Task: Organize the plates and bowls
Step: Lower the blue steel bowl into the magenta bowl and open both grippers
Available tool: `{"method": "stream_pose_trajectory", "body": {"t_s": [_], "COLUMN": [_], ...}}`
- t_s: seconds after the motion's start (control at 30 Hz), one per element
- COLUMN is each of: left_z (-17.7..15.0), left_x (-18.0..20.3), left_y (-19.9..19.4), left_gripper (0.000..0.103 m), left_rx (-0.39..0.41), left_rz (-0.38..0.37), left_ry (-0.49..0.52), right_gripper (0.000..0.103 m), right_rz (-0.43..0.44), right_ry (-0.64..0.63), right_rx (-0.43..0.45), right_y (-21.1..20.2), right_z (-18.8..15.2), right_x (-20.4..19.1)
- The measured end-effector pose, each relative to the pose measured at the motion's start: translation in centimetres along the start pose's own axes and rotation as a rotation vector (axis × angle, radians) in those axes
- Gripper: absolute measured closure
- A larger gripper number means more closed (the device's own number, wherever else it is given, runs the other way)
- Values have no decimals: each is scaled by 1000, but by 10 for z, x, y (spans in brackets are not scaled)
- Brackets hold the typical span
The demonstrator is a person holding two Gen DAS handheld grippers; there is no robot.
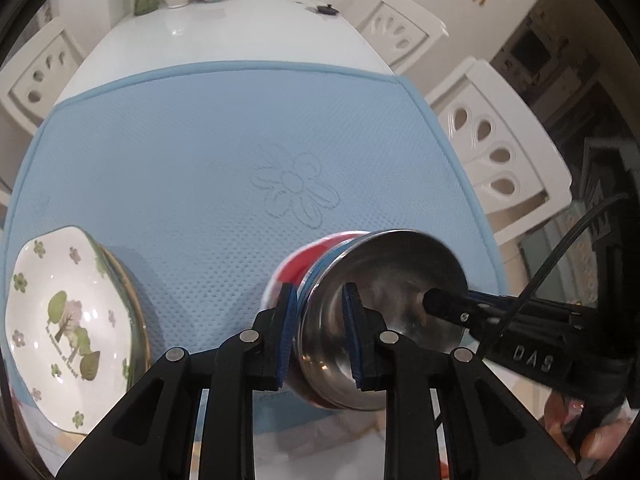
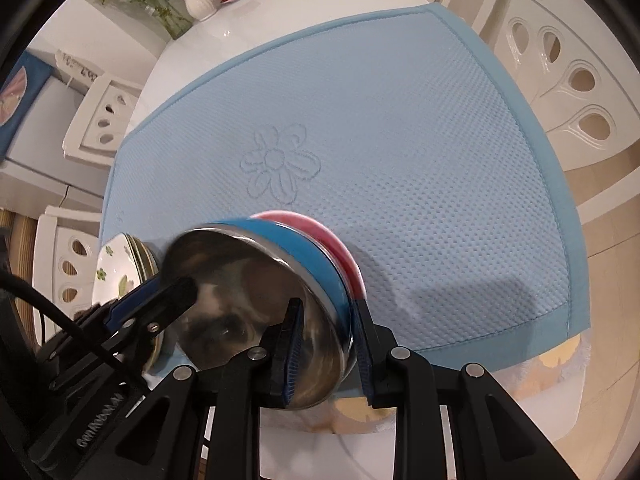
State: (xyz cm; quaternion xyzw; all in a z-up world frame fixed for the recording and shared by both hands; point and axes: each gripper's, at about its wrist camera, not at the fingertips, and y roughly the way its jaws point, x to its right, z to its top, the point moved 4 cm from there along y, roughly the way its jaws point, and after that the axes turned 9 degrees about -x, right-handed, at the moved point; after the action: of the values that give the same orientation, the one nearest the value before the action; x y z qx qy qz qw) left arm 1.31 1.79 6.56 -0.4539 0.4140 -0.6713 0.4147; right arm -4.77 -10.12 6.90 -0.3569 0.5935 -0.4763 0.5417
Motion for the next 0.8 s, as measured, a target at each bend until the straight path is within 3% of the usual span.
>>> {"method": "stream_pose_trajectory", "body": {"t_s": [0.2, 0.43, 0.7, 0.8], "left_z": [-4, -21, -40, -45], "left_x": [-25, -43, -36, -31], "left_y": [-22, -34, -46, -50], "left_gripper": [82, 82, 82, 76], "left_rx": [42, 49, 57, 69], "left_rz": [-4, -46, -94, -125], "left_ry": [-70, -138, -107, -89], "right_gripper": [79, 79, 79, 79], "right_rz": [6, 27, -7, 4], "right_ry": [6, 28, 58, 64], "right_rx": [39, 9, 68, 102], "right_y": [-17, -13, -34, -48], "right_z": [3, -9, -17, -26], "right_x": [7, 10, 6, 3]}}
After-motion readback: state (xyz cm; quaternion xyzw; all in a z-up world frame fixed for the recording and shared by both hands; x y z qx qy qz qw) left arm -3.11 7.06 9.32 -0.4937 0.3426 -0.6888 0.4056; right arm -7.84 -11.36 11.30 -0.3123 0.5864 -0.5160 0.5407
